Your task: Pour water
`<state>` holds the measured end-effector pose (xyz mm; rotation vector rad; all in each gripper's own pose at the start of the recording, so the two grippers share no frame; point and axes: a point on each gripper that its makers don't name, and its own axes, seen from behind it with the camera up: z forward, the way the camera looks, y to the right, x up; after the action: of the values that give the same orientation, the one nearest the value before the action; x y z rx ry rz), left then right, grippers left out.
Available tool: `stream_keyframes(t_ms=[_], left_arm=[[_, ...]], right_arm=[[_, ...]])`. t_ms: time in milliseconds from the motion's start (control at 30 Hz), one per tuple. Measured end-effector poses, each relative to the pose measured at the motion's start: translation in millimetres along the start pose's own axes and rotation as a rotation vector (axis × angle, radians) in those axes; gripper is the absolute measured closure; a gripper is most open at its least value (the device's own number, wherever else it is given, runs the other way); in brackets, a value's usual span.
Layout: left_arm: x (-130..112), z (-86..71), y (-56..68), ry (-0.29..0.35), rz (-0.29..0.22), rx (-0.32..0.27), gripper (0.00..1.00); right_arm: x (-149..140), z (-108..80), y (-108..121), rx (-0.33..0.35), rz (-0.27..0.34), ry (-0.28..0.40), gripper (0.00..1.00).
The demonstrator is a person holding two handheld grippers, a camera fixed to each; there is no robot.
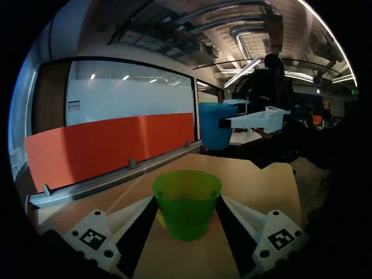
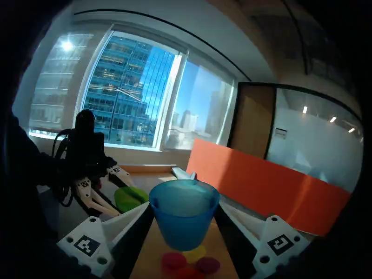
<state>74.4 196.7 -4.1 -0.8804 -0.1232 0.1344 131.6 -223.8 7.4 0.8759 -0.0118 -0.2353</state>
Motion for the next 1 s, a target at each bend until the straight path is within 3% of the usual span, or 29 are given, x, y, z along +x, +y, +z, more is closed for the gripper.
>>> stream_keyframes(t_ms=[300, 1000], left_arm=[[-18.5, -1.5, -10.0, -0.049, 0.005, 0.027, 0.17], [-62.0, 12.7, -25.3, -0.167, -0.015, 0.048, 0.17]], right_arm=[[-28.1, -4.9, -3.4, 0.022, 0.038, -0.03, 0.11], [-83.5, -5.5, -15.9, 0.092, 0.112, -0.117, 0.1]])
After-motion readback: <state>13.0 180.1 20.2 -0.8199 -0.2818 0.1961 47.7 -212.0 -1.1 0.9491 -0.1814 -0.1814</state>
